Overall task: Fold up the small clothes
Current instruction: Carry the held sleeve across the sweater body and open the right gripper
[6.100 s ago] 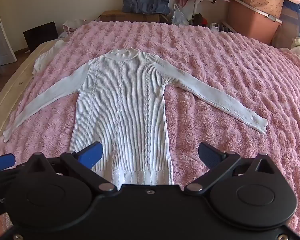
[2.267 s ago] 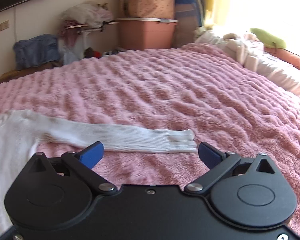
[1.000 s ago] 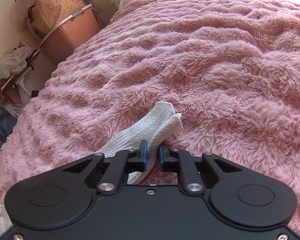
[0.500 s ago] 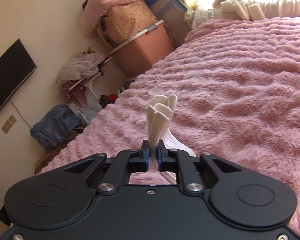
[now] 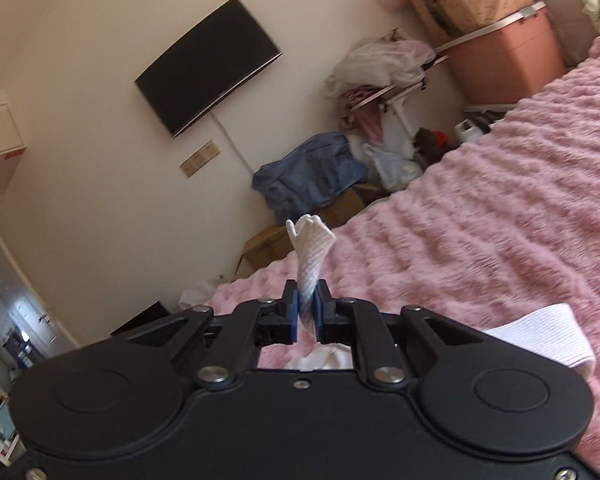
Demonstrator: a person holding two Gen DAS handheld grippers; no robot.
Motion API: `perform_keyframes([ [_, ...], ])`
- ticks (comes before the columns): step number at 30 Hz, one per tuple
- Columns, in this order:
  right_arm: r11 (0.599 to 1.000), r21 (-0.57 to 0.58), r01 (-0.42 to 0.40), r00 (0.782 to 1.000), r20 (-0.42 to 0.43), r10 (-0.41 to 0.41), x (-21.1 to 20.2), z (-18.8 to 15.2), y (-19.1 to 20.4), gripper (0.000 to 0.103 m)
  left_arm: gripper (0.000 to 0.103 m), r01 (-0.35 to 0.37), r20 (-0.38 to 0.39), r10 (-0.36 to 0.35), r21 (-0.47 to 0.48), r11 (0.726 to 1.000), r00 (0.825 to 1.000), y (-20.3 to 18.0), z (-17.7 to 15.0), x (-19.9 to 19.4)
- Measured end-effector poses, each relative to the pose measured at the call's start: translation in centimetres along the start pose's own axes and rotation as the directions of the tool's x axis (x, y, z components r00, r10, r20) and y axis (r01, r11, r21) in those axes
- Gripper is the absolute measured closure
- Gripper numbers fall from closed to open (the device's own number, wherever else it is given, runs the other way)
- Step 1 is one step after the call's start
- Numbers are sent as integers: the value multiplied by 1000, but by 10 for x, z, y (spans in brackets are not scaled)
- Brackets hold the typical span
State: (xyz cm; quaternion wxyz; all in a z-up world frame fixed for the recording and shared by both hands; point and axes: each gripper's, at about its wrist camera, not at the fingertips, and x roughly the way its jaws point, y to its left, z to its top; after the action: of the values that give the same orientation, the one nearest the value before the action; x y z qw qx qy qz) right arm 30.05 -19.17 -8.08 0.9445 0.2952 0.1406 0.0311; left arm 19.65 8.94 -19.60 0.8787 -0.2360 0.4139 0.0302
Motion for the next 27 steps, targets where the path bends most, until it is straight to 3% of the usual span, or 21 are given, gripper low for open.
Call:
perform_keyframes([
  [5,996,-66,-66,990,-130,57,47,-55,38,93,34,-23,65,25,-33,999,998,26,10,-19],
  [12,978,-163,-128,959,-271,80,91,-130,69,93,34,-15,50,20,-98,995,999,55,11,-16],
  [23,954,-236,-183,915,-396,77,123,-183,89,90,34,-55,68,64,-126,991,996,68,12,-11],
  [27,946,-227,-232,875,-474,100,126,-193,91,84,34,-72,73,81,-115,991,994,64,16,-10],
])
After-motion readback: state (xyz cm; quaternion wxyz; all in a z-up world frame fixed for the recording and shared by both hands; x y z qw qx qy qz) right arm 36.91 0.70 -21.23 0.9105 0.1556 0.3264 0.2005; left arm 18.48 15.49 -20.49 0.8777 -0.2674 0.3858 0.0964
